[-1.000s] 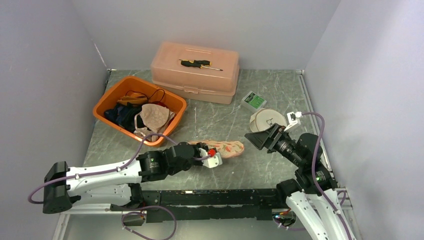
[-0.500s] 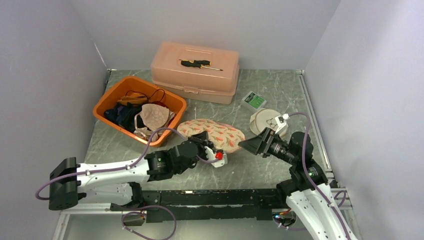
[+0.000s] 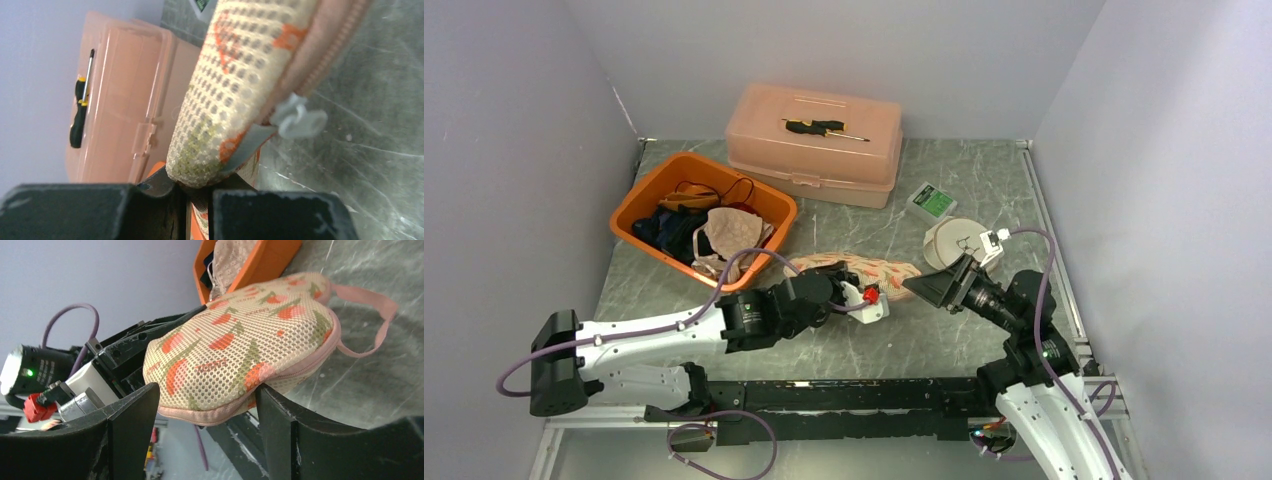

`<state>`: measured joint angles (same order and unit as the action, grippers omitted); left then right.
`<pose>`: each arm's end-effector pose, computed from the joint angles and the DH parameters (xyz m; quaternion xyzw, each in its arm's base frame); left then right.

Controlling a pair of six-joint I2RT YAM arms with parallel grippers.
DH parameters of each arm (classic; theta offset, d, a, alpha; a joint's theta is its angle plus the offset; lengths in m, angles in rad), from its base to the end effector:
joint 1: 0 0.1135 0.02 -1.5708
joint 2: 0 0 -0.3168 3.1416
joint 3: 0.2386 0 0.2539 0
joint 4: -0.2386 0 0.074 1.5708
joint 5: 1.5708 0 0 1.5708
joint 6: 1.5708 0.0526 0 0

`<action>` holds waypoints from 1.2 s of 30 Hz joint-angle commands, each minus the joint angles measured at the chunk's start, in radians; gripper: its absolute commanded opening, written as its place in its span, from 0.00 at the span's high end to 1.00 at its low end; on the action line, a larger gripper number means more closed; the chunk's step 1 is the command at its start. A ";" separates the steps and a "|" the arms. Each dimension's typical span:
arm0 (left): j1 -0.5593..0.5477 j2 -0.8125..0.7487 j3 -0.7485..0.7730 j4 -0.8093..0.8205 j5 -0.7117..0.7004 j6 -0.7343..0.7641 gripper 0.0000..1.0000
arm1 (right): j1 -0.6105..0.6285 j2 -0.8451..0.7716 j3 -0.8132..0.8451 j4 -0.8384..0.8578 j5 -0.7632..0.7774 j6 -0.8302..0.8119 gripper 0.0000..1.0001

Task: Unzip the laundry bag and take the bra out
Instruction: Unzip the laundry bag at the center of the board.

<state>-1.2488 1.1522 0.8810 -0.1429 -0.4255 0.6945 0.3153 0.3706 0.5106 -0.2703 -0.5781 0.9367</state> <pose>0.1018 -0.2365 0.3456 0.6108 0.5569 0.0239 0.5623 0.0649 0.0514 0.3067 0.0413 0.7434 0.5440 0.3868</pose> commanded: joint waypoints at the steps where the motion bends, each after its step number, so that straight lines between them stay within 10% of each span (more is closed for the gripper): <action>1: -0.008 0.019 -0.038 0.210 -0.135 0.092 0.97 | -0.003 -0.011 -0.037 0.128 0.008 0.211 0.26; 14: -0.012 0.074 -0.205 0.909 -0.317 0.526 0.97 | -0.002 0.007 -0.134 0.306 0.045 0.539 0.23; 24: -0.059 0.137 -0.191 0.991 -0.302 0.570 0.97 | -0.001 0.149 -0.133 0.481 0.068 0.577 0.28; 32: -0.069 0.186 -0.151 0.985 -0.311 0.522 0.96 | 0.002 0.230 -0.134 0.559 0.037 0.574 0.80; 36: -0.077 0.183 -0.121 0.918 -0.369 0.438 0.38 | -0.001 0.206 -0.126 0.513 0.050 0.519 1.00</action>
<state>-1.2964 1.3392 0.6899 0.7429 -0.7765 1.2137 0.3145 0.6044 0.3576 0.1867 -0.5308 1.4933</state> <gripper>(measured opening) 0.398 0.078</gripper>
